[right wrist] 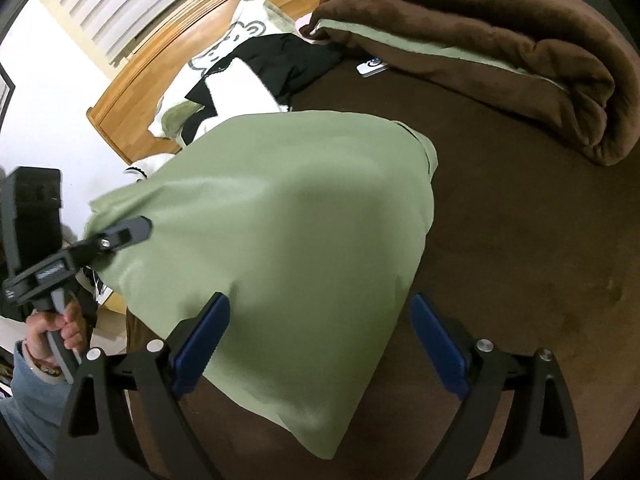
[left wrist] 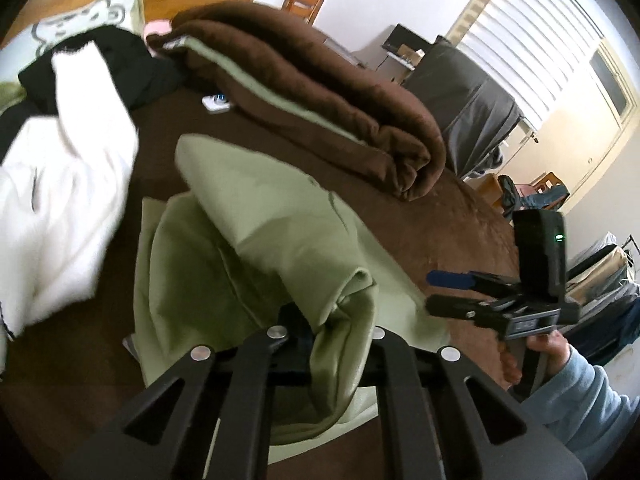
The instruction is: Fold large clothes
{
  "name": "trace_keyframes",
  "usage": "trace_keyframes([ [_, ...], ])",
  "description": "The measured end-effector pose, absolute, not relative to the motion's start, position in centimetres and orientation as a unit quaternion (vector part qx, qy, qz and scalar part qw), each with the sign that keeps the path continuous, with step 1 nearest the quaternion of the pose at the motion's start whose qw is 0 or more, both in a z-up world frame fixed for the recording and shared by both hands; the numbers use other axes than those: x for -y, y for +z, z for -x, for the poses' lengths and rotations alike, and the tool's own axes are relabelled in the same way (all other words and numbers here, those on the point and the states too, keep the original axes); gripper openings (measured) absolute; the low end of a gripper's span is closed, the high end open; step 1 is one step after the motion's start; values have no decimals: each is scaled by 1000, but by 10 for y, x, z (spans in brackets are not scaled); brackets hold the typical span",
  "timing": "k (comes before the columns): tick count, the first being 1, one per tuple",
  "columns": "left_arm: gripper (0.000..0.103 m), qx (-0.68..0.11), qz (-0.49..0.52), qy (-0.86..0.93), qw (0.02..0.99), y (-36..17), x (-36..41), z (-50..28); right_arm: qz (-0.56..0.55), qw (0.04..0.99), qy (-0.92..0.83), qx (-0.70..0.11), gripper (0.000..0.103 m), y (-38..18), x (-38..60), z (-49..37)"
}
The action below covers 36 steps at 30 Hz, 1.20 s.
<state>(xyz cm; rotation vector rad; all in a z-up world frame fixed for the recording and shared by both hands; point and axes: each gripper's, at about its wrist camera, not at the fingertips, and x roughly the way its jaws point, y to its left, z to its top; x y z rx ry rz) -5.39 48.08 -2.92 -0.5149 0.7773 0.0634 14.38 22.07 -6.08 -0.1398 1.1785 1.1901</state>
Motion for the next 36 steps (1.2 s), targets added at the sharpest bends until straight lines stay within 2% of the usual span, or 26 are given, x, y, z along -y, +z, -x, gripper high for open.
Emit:
trace_keyframes([
  [8,10,-350,245,66,902,-7,-484,103,85,660,564,-488,90,-34,-235,-121],
  [12,10,-364,302,102,875,-44,-506,138,92,654,584,-472,90,-24,-242,-108],
  [15,11,-387,345,114,848,-89,-520,146,111,653,588,-464,85,-25,-247,-97],
  [16,12,-397,350,114,841,-102,-522,145,118,649,590,-466,81,-28,-250,-93],
  [21,14,-442,348,115,819,-148,-518,129,174,634,575,-488,79,-59,-258,-76],
  [27,25,-450,361,114,809,-167,-519,127,139,626,567,-517,79,-80,-246,-83],
  [36,42,-459,329,135,814,-149,-523,137,142,634,563,-511,79,-74,-243,-80],
])
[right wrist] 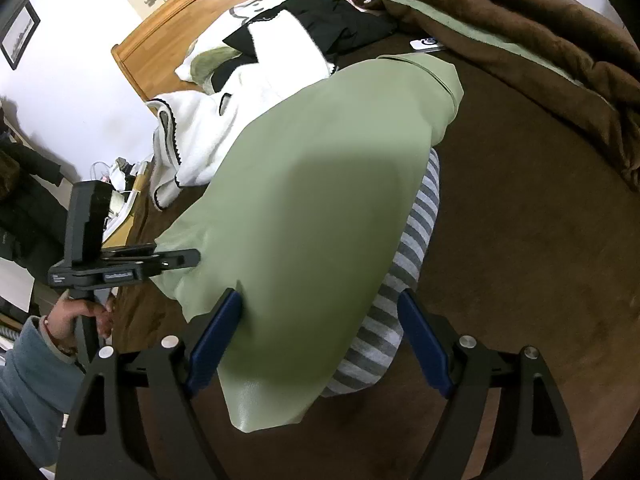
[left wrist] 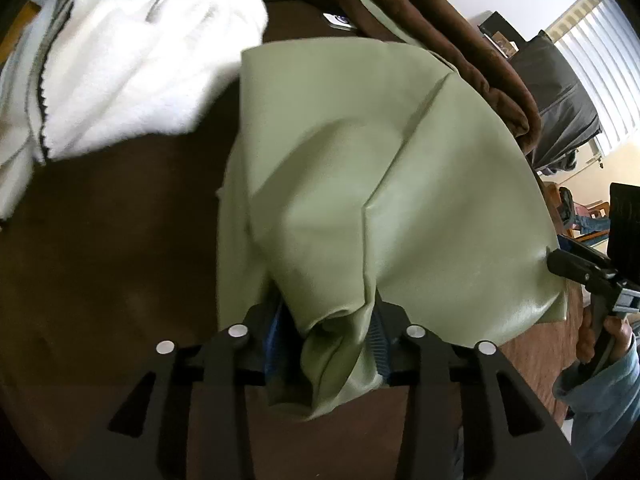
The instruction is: Fold large clothes
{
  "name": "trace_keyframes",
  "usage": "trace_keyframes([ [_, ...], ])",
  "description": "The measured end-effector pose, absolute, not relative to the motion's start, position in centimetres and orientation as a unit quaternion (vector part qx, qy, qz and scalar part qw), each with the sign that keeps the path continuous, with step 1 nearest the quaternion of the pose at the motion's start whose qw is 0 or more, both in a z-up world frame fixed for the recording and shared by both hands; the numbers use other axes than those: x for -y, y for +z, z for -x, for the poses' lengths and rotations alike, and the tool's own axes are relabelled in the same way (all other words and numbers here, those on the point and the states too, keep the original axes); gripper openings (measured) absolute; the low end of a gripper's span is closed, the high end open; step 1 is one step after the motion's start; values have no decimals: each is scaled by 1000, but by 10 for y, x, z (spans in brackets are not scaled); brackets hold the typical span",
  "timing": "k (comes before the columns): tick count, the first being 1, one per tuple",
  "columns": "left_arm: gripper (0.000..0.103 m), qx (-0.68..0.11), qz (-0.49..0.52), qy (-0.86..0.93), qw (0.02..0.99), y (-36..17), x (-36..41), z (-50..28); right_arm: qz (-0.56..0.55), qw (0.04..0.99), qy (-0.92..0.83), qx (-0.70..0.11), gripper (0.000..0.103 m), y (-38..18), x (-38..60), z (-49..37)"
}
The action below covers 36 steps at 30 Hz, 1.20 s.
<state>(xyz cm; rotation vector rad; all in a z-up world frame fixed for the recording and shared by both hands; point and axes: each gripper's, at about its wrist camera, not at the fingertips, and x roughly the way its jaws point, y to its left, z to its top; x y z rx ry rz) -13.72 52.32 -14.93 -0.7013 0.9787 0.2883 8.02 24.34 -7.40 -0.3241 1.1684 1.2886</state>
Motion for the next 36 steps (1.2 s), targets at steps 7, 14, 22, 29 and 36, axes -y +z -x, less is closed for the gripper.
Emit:
trace_keyframes([
  [7,52,-467,309,155,814,-136,-532,161,141,639,557,-511,79,-70,-244,-81],
  [14,49,-475,260,183,820,-111,-529,165,129,647,554,-507,80,-56,-240,-85],
  [22,55,-404,229,145,873,-48,-513,141,92,660,563,-490,80,-27,-235,-88],
  [29,55,-414,247,116,868,-83,-498,99,116,674,550,-479,78,-37,-242,-73],
  [36,55,-434,273,97,853,-126,-483,84,177,692,509,-479,64,-61,-244,-72],
])
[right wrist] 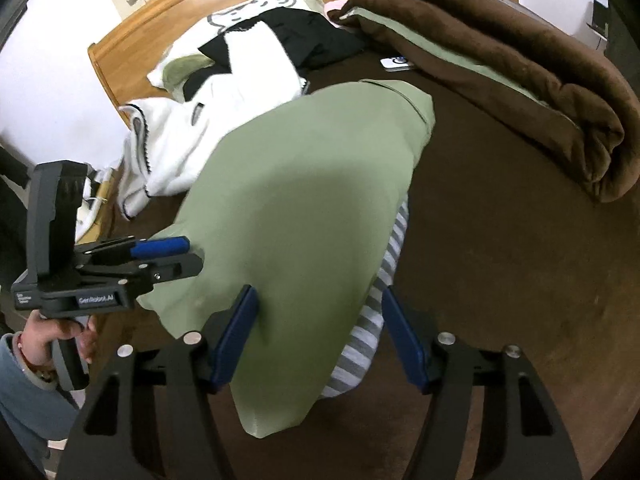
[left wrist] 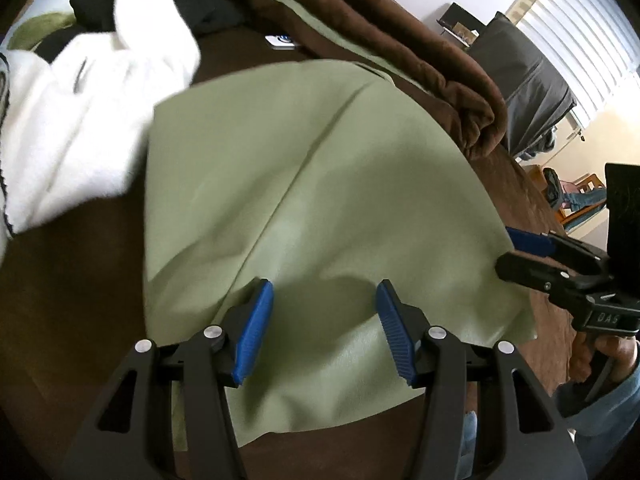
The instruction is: Fold large clothes
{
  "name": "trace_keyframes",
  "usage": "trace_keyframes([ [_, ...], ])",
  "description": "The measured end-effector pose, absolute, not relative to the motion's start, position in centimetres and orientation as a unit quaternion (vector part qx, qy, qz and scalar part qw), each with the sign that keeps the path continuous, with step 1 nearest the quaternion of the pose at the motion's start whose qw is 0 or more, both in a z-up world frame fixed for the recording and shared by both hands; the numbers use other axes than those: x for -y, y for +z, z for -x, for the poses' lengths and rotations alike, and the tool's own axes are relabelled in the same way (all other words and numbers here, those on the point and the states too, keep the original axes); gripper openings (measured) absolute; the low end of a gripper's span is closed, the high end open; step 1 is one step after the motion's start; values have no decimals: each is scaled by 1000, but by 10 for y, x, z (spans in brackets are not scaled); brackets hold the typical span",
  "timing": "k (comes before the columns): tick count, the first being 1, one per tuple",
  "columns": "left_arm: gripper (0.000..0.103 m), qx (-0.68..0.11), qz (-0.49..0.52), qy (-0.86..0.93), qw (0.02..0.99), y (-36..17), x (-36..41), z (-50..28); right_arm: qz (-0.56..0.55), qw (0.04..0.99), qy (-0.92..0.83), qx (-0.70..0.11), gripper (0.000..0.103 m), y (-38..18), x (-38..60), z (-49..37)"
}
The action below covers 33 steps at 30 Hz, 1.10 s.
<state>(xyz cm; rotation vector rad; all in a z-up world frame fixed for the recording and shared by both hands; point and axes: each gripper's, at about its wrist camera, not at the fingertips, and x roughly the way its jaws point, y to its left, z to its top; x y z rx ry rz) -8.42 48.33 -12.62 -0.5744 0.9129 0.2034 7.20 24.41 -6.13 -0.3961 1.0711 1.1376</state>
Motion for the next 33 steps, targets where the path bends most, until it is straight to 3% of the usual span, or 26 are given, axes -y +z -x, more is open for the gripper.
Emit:
trace_keyframes([
  [11,55,-427,261,94,860,-126,-470,74,149,701,493,-493,69,-73,-231,-92],
  [14,56,-424,263,102,861,-125,-470,76,148,705,493,-488,77,-72,-232,-92],
  [15,57,-423,261,103,861,-124,-469,77,147,705,493,-489,80,-71,-233,-92],
  [16,66,-421,258,107,863,-122,-469,79,144,704,494,-489,80,-70,-233,-92],
  [17,81,-418,256,110,865,-118,-468,81,142,704,495,-489,80,-67,-234,-92],
  [20,96,-409,231,130,873,-102,-463,86,139,707,503,-477,81,-57,-233,-89],
  [25,96,-408,215,152,874,-76,-461,99,150,723,518,-433,96,-27,-228,-71],
  [33,96,-408,198,196,869,-34,-446,140,152,716,531,-426,97,11,-203,-32],
])
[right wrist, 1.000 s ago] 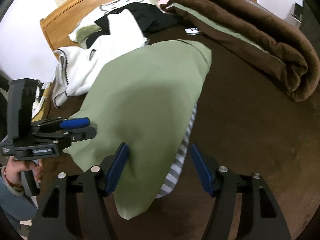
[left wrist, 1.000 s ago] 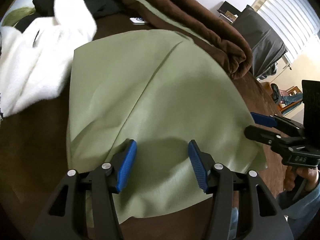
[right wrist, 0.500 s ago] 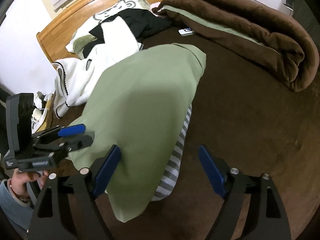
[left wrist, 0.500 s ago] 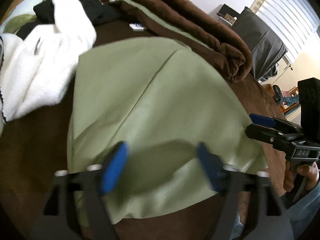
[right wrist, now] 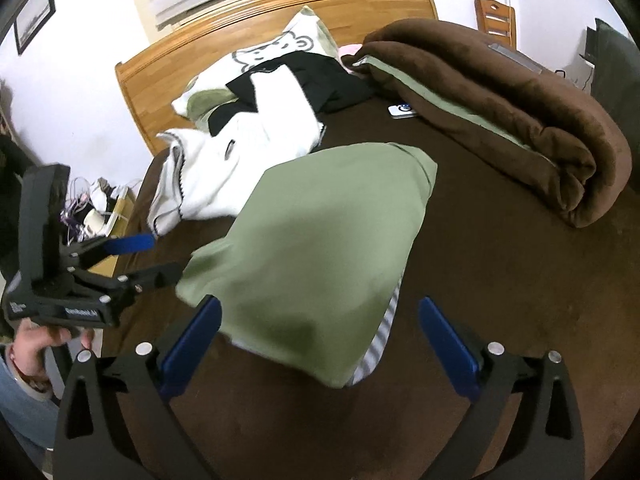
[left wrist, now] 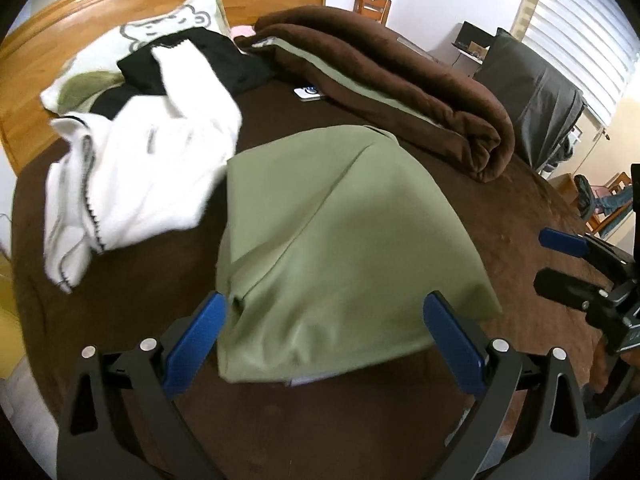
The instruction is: Fold large clothes
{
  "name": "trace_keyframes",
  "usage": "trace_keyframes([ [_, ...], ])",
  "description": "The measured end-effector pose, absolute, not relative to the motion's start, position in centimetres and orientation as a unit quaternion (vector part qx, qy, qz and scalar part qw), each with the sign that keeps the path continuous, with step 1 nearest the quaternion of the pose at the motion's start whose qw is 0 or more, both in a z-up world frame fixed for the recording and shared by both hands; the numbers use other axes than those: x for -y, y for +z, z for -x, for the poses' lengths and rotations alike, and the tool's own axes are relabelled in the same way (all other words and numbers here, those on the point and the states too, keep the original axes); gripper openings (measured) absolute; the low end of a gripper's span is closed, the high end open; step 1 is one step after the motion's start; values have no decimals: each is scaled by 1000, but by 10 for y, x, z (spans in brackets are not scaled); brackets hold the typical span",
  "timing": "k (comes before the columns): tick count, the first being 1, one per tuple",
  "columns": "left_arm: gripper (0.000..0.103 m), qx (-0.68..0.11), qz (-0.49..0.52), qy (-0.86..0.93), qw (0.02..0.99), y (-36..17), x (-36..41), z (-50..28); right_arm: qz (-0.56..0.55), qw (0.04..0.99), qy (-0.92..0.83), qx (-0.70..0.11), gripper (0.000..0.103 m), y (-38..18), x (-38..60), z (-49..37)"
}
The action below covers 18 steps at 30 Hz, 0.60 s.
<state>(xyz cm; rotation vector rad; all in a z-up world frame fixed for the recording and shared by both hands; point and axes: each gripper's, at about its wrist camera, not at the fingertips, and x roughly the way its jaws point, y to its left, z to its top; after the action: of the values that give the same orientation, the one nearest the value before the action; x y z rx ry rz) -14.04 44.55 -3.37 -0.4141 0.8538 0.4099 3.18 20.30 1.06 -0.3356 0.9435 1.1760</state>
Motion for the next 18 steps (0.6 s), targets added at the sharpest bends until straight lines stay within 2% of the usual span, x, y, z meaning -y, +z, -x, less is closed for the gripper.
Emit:
trace_keyframes([
  [9,96,-400,174,198,878,-9,-384,196,160,744,506,-405,97,39,-152,25],
  [18,96,-393,167,179,886,-18,-334,231,131,770,473,-408,97,39,-93,62],
])
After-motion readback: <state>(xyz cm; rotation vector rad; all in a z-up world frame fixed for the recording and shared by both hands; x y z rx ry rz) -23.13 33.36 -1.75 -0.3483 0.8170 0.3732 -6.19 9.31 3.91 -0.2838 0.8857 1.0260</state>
